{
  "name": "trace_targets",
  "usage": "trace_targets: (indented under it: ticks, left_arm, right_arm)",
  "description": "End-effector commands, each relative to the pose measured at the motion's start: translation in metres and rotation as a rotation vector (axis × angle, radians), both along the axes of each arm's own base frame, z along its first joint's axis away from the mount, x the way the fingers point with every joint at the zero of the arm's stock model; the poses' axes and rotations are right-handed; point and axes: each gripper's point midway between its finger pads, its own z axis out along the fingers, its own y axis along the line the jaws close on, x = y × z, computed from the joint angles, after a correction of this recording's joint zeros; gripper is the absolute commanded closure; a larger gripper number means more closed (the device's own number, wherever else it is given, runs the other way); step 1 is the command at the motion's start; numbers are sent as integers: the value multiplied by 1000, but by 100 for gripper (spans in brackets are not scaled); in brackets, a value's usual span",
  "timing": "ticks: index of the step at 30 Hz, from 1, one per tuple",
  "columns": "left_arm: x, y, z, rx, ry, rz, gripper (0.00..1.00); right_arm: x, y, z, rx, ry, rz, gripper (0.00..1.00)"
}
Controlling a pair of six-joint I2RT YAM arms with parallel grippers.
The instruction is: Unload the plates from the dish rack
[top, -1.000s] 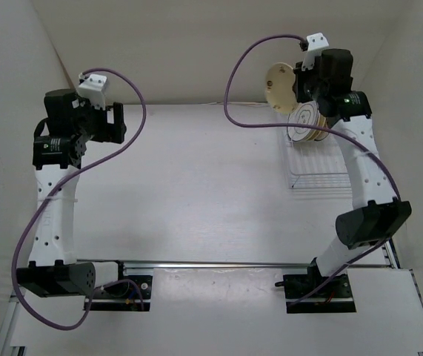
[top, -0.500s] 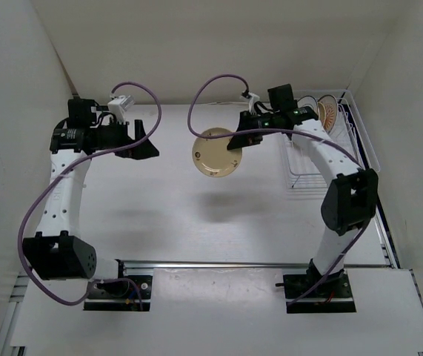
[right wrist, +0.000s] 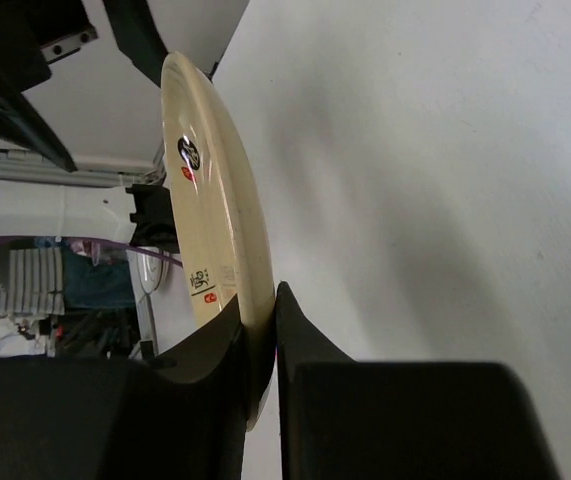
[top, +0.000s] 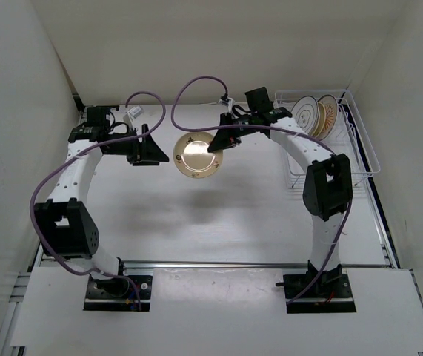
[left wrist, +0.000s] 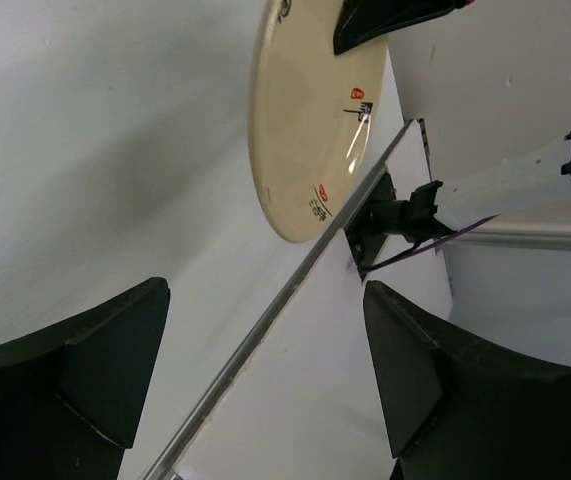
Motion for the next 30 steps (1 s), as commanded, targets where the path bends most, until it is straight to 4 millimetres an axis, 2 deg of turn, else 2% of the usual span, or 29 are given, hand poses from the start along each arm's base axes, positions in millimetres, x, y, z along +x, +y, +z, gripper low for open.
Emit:
trace_targets:
  ticks: [1, 3, 8, 12, 15, 16, 20, 24, 27, 29, 30]
  left_arm:
    - [8, -5, 4, -57, 13, -9, 12]
    - [14, -6, 8, -69, 14, -10, 12]
    - [26, -7, 1, -81, 34, -12, 12]
    - [34, -7, -2, -96, 56, -10, 15]
    - [37, -7, 1, -95, 46, -10, 27]
    - [37, -10, -2, -95, 57, -19, 36]
    - [40, -11, 1, -97, 45, -16, 61]
    - [40, -11, 1, -97, 45, -16, 71]
    - [38, -10, 1, -95, 37, -20, 88]
    - [34, -11, 6, -94, 23, -21, 90]
    - [34, -11, 6, -94, 23, -21, 90]
  right_arm:
    - [-1, 20, 35, 111, -44, 69, 100]
    - [0, 26, 31, 116, -20, 78, 100]
    - [-3, 37, 31, 130, 0, 94, 100]
    - [-5, 43, 23, 122, 34, 98, 100]
    - [-11, 52, 24, 125, 45, 115, 100]
    - [-15, 56, 24, 125, 46, 127, 100]
    - [-19, 66, 23, 127, 53, 142, 100]
    - [-22, 70, 27, 136, 38, 153, 100]
    - [-25, 73, 27, 135, 38, 162, 100]
    - [-26, 72, 34, 141, 3, 159, 100]
    - [-25, 71, 32, 132, 0, 153, 100]
